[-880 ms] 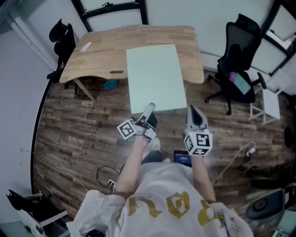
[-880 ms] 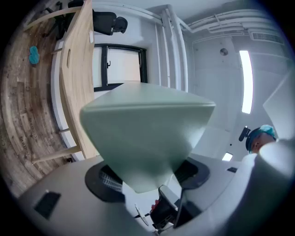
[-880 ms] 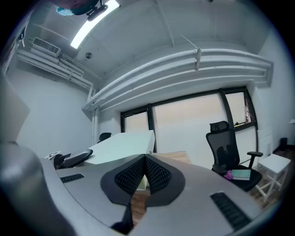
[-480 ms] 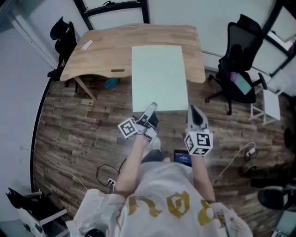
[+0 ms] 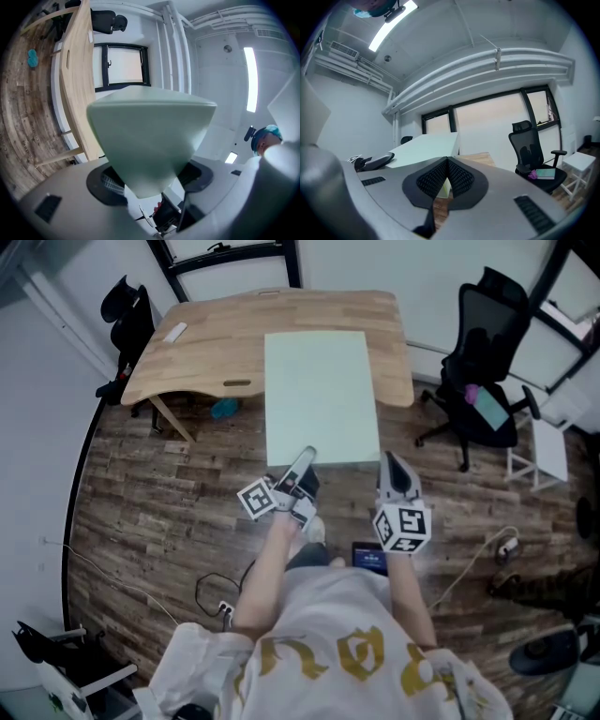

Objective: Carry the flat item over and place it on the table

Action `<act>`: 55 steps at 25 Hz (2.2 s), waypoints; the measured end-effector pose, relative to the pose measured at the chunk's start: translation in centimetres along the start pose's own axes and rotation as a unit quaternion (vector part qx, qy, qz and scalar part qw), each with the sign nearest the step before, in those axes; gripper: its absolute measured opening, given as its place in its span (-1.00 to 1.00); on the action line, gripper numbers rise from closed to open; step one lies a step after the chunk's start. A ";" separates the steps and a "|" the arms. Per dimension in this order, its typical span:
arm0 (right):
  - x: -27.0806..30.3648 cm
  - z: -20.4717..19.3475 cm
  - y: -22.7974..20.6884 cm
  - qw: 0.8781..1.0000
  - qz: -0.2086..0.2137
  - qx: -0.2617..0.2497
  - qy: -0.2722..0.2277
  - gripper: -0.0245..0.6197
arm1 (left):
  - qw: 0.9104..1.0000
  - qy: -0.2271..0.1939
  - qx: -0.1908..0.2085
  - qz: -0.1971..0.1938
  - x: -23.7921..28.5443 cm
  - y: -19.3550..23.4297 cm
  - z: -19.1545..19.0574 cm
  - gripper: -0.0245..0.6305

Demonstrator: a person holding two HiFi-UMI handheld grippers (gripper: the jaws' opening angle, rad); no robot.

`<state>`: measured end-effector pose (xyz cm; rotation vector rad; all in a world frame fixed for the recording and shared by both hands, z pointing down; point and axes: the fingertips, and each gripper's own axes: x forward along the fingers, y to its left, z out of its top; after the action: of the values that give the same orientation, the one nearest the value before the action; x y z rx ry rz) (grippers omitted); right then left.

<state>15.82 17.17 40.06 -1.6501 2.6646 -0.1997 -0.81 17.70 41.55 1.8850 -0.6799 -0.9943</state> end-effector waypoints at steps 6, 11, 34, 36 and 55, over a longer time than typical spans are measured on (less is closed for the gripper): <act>-0.2 0.1 -0.5 1.000 0.000 0.008 -0.002 -0.93 | 1.000 -0.002 0.000 0.004 0.3 0.0 -0.2 0.01; -0.2 0.0 -1.4 1.000 -0.002 0.018 -0.001 -0.93 | 1.000 -0.001 0.003 0.007 0.8 0.2 -0.6 0.01; 8.4 -1.1 -6.3 0.999 -0.025 0.009 0.032 -0.93 | 1.000 0.013 -0.012 0.016 7.6 6.8 3.9 0.01; 10.2 -1.2 -6.8 0.999 -0.029 0.006 0.038 -0.93 | 1.000 0.013 -0.019 0.014 8.9 8.0 5.1 0.01; 24.5 -2.1 -10.4 0.994 -0.080 -0.002 0.076 -0.93 | 0.996 0.053 -0.066 0.025 17.1 18.0 14.0 0.01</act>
<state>13.95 -9.00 44.92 -1.9243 2.6375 -0.3326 -4.72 -9.99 46.97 1.7829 -0.5821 -0.8799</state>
